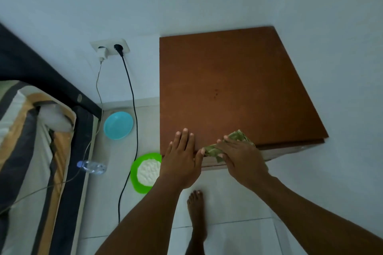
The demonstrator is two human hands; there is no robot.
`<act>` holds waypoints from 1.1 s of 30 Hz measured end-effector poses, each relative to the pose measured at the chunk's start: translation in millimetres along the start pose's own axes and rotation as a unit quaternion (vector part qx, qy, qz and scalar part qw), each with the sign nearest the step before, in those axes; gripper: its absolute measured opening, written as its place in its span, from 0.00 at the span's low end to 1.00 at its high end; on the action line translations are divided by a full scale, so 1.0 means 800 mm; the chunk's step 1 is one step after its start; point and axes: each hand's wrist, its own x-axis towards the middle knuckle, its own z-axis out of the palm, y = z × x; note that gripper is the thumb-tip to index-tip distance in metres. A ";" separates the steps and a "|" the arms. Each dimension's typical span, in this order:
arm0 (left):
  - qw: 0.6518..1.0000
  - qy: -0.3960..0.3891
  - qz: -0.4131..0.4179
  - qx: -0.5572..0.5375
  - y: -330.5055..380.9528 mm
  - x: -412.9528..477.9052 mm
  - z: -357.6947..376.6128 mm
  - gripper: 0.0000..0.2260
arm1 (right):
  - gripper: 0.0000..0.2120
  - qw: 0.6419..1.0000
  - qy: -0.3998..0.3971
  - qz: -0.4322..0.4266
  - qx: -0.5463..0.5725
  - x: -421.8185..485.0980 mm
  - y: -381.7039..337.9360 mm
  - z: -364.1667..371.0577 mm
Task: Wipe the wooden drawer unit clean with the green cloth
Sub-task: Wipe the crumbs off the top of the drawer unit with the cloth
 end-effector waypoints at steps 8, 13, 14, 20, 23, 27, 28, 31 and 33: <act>1.000 -0.019 0.015 0.013 -0.015 0.069 -0.048 0.29 | 0.10 0.988 -0.151 -0.003 0.020 0.156 0.035 -0.056; 0.999 -0.017 0.032 0.028 -0.046 0.166 -0.098 0.29 | 0.09 0.990 -0.142 0.023 0.003 0.329 0.057 -0.050; 0.999 -0.014 0.035 0.033 -0.054 0.186 -0.109 0.29 | 0.09 0.990 -0.136 0.026 -0.005 0.364 0.061 -0.047; 0.997 0.011 0.051 0.051 -0.103 0.284 -0.157 0.29 | 0.12 0.996 -0.079 0.026 -0.036 0.537 0.074 -0.020; 0.996 0.032 0.070 0.052 -0.126 0.313 -0.166 0.28 | 0.14 0.997 -0.064 0.021 -0.030 0.586 0.078 0.004; 0.992 0.054 0.098 0.063 -0.150 0.326 -0.165 0.29 | 0.22 0.986 -0.162 0.013 -0.044 0.602 0.084 0.051; 0.991 0.060 0.102 0.064 -0.154 0.325 -0.162 0.29 | 0.24 0.984 -0.172 0.017 -0.045 0.594 0.085 0.063; 0.990 0.080 0.103 0.048 -0.160 0.321 -0.152 0.28 | 0.26 0.990 -0.122 0.015 -0.074 0.558 0.080 0.088; 0.991 0.084 0.096 0.036 -0.160 0.315 -0.144 0.28 | 0.26 0.990 -0.115 0.008 -0.082 0.541 0.072 0.090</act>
